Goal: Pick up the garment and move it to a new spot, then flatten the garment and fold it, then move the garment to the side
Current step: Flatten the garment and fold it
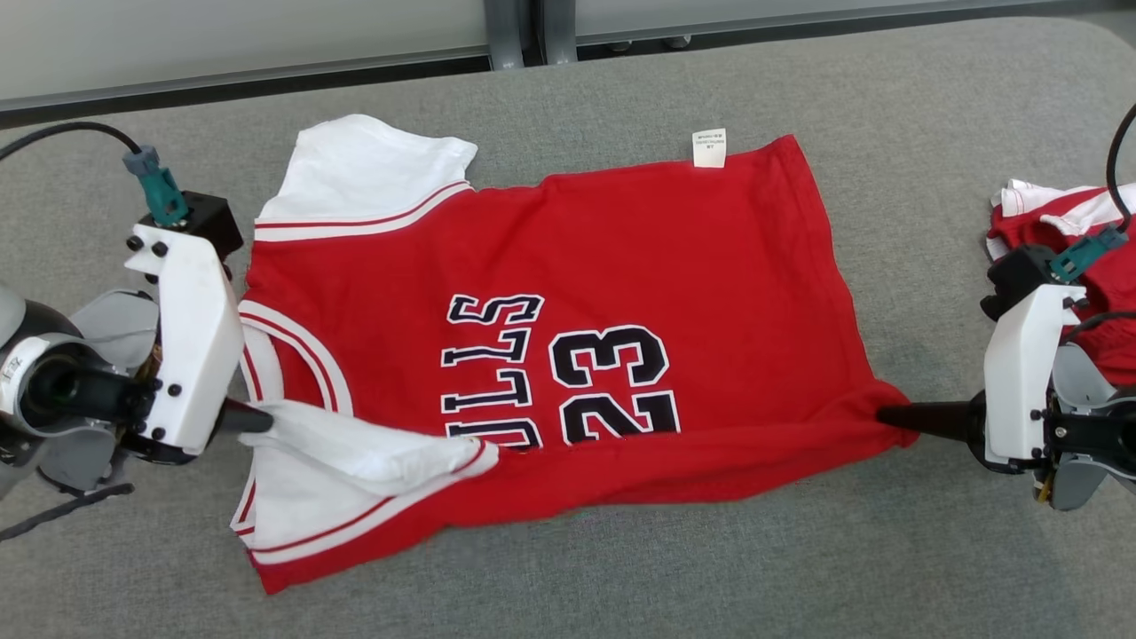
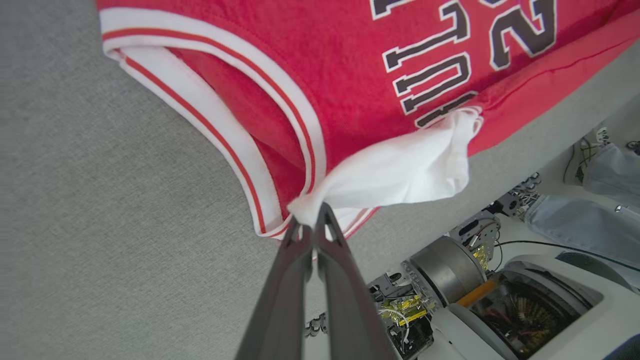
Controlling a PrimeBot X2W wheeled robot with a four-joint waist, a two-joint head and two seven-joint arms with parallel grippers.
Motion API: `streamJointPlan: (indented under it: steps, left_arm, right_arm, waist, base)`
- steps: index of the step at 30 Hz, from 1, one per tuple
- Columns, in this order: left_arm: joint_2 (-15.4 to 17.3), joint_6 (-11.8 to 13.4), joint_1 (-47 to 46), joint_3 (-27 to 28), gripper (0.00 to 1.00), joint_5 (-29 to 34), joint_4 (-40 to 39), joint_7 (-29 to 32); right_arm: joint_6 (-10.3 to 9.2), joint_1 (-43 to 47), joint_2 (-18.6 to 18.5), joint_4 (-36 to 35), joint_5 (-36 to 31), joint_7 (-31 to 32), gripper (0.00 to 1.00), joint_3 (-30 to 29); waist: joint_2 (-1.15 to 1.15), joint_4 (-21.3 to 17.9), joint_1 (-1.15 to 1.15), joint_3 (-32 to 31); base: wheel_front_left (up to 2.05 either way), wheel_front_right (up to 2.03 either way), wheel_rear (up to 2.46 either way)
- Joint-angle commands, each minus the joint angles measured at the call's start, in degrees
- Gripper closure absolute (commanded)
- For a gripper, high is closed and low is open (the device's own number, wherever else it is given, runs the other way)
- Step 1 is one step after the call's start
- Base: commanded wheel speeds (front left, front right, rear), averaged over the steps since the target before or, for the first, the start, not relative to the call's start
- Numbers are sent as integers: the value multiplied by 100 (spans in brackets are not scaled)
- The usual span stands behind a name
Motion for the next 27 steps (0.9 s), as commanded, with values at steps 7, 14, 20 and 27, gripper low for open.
streamJointPlan:
  steps: [7,14,20,27]
  left_arm:
    - [129,-78,-162,-20,100,152,213,83]
    - [-105,-98,-162,11,100,184,432,-96]
    - [-308,-204,-179,36,100,275,780,-300]
    - [-525,-425,-31,76,0,376,1215,-741]
  right_arm:
    - [3,-119,186,335,35,-207,100,-1]
    - [4,-309,501,501,2,-356,100,5]
    - [4,-444,663,629,-58,-532,94,-24]
    - [4,-318,733,683,-97,-946,0,-109]
  waist:
    - [0,-9,0,71]
    - [0,11,0,200]
    - [0,-10,0,295]
    - [0,35,0,85]
  base:
    - [0,0,0]
    - [0,0,0]
    - [0,0,0]
    - [0,0,0]
